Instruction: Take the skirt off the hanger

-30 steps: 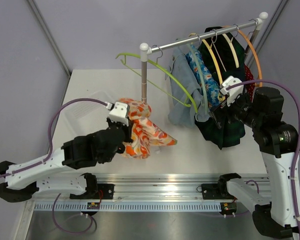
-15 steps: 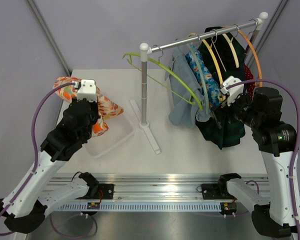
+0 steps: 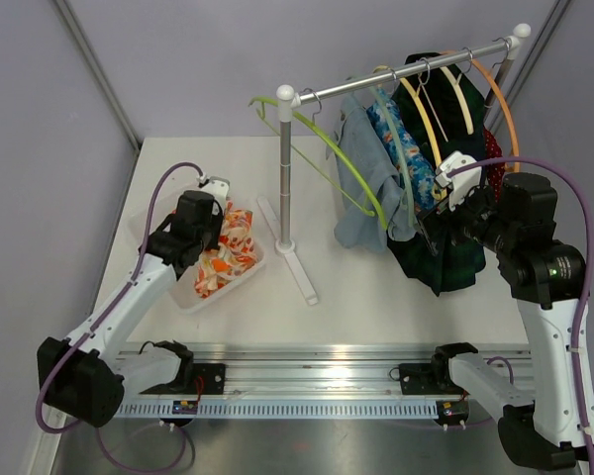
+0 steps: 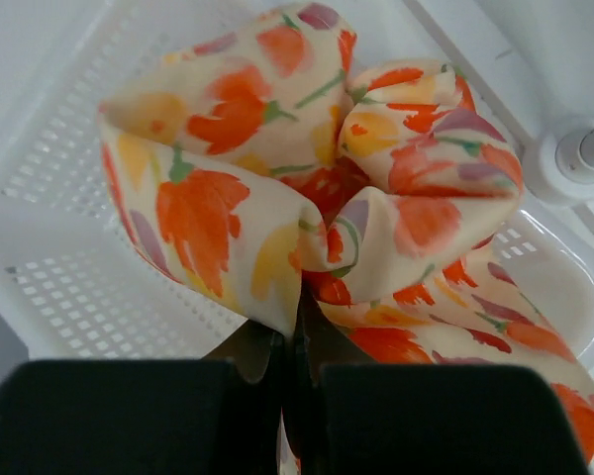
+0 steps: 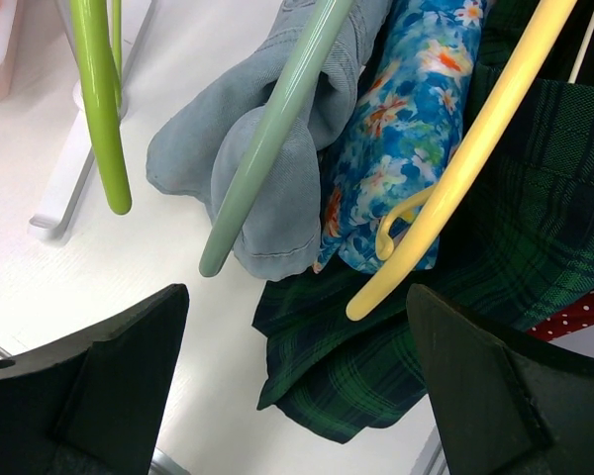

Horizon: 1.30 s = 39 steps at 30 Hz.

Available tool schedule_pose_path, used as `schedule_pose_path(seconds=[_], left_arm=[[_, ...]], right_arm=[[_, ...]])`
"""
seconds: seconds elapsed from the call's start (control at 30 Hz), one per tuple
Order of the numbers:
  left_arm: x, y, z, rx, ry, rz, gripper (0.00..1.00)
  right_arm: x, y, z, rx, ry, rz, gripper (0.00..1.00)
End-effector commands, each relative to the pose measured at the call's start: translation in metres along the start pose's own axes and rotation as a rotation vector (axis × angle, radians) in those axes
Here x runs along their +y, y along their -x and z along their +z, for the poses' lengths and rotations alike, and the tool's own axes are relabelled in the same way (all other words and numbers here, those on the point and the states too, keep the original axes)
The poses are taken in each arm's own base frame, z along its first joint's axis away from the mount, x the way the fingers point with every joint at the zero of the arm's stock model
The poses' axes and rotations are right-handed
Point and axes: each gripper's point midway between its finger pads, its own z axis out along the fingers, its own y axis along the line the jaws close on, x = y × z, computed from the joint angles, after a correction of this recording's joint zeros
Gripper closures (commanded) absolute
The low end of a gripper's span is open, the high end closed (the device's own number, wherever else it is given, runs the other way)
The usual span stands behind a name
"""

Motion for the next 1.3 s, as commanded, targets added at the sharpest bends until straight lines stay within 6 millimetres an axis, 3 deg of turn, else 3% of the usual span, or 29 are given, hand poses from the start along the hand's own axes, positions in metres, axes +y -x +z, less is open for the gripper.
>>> schedule_pose_path(seconds=[0.0, 0.17, 0.23, 0.3, 0.33, 0.37, 0.47, 0.5, 0.63, 0.7, 0.73, 0.87, 0.9, 0.97, 1.0, 1.1, 1.27], left_arm=[[-0.014, -0.006, 0.016, 0.004, -0.072, -0.046, 1.00], [-0.021, -0.049, 0.044, 0.166, -0.113, -0.088, 0.96], [-0.018, -0.045, 0.048, 0.194, -0.114, -0.103, 0.91], [-0.016, -0.038, 0.048, 0.198, -0.120, -0.120, 0.79], [-0.015, -0.032, 0.044, 0.177, -0.128, -0.131, 0.70], [-0.014, -0.024, 0.040, 0.144, -0.129, -0.140, 0.45], [-0.010, 0.013, 0.007, -0.028, -0.154, -0.176, 0.09], [-0.008, 0.023, -0.005, -0.077, -0.161, -0.189, 0.01], [-0.001, 0.060, -0.063, -0.283, -0.199, -0.217, 0.01], [0.001, 0.066, -0.076, -0.337, -0.206, -0.215, 0.01], [0.000, 0.070, -0.090, -0.391, -0.225, -0.212, 0.01], [-0.011, 0.069, -0.102, -0.516, -0.291, -0.219, 0.01], [-0.017, 0.057, -0.095, -0.505, -0.313, -0.221, 0.01], [-0.020, 0.053, -0.096, -0.542, -0.322, -0.223, 0.01], [-0.022, 0.043, -0.089, -0.523, -0.321, -0.227, 0.01], [-0.022, 0.035, -0.089, -0.540, -0.318, -0.230, 0.01], [-0.020, 0.036, -0.095, -0.569, -0.312, -0.208, 0.01]], right_arm=[[-0.003, 0.007, -0.003, -0.034, -0.015, 0.005, 0.00], [0.001, 0.008, 0.000, -0.044, 0.008, 0.011, 0.01], [0.002, 0.009, 0.000, -0.048, 0.013, 0.015, 0.01], [0.001, 0.012, -0.002, -0.053, 0.007, 0.017, 0.00], [-0.001, 0.013, -0.002, -0.050, 0.000, 0.020, 0.01], [-0.001, 0.015, -0.003, -0.052, -0.001, 0.026, 0.00], [-0.001, 0.024, -0.006, -0.068, 0.009, 0.039, 0.00], [-0.001, 0.031, -0.009, -0.084, 0.011, 0.060, 0.01], [0.000, 0.053, -0.005, -0.112, 0.050, 0.155, 0.01], [-0.002, 0.069, -0.009, -0.137, 0.053, 0.220, 0.01], [-0.005, 0.072, -0.001, -0.124, 0.061, 0.256, 0.03], [-0.005, 0.104, 0.004, -0.160, 0.124, 0.399, 0.11], [-0.002, 0.108, 0.015, -0.152, 0.178, 0.426, 0.14], [-0.006, 0.123, 0.019, -0.170, 0.191, 0.462, 0.23], [-0.015, 0.120, 0.035, -0.137, 0.176, 0.480, 0.26], [-0.030, 0.132, 0.043, -0.149, 0.138, 0.473, 0.36], [-0.040, 0.133, 0.083, -0.099, 0.083, 0.446, 0.46]])
